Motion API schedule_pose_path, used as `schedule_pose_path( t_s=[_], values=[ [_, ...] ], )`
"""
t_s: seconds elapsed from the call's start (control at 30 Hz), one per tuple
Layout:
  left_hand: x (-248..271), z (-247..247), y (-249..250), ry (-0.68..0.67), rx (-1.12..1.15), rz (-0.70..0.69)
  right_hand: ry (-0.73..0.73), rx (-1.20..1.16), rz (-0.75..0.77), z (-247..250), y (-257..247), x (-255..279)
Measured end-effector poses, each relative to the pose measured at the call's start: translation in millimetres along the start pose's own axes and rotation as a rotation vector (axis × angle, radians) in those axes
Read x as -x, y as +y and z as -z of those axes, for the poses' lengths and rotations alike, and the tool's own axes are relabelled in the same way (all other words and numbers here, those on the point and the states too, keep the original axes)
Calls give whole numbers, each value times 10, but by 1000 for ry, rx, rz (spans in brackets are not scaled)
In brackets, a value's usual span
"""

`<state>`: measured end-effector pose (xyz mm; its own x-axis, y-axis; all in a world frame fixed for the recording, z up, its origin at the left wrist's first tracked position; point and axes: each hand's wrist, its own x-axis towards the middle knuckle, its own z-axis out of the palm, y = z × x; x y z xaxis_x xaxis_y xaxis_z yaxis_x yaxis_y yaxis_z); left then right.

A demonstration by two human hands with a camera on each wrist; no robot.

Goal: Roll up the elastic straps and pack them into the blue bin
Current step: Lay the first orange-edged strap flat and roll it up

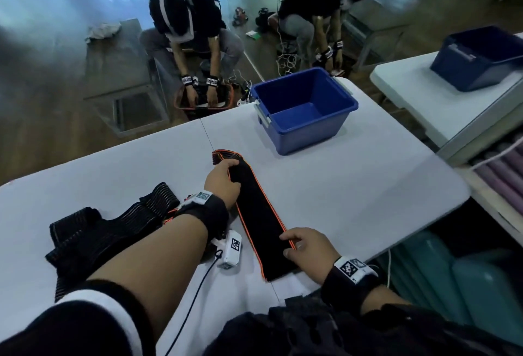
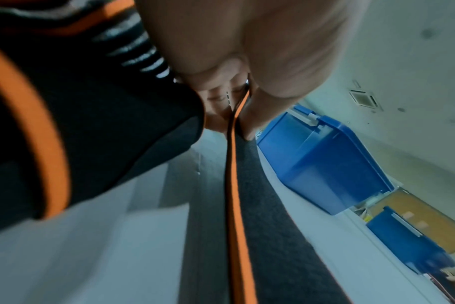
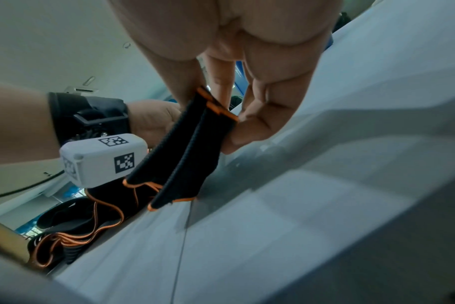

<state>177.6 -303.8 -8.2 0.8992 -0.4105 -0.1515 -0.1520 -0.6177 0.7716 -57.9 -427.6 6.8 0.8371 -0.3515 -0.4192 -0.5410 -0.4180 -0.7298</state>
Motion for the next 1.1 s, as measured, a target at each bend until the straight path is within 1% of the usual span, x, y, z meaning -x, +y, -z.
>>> schedule_pose_path(
  t_s=[0.13, 0.27, 0.43, 0.57, 0.67, 0.73, 0.83, 0.87, 0.9, 0.97, 1.1],
  values=[
    [-126, -28, 26, 15, 21, -23, 28, 31, 8, -39, -43, -24],
    [-182, -35, -23, 8, -13, -15, 41, 59, -17, -41, -38, -84],
    [-77, 37, -248, -46, -219, -11, -9, 130, -71, 8, 83, -129],
    [46, 206, -373, -80, -313, -14, -35, 137, -4, 66, 86, -146],
    [204, 317, -210, -74, -320, -120, -101, 215, 68, 137, 76, -166],
    [382, 355, -22, -106, -334, -216, -168, 265, 101, 177, 76, -188],
    [759, 288, 207, -254, -376, -305, -246, 376, 143, 211, 110, -231],
    [889, 230, 232, -303, -390, -316, -259, 424, 162, 218, 129, -248],
    [1015, 163, 234, -342, -397, -311, -270, 458, 180, 224, 145, -264],
    [1237, 15, 178, -381, -391, -241, -280, 495, 214, 234, 181, -295],
    [1542, -274, 15, -368, -379, -86, -292, 512, 272, 254, 257, -362]
  ],
)
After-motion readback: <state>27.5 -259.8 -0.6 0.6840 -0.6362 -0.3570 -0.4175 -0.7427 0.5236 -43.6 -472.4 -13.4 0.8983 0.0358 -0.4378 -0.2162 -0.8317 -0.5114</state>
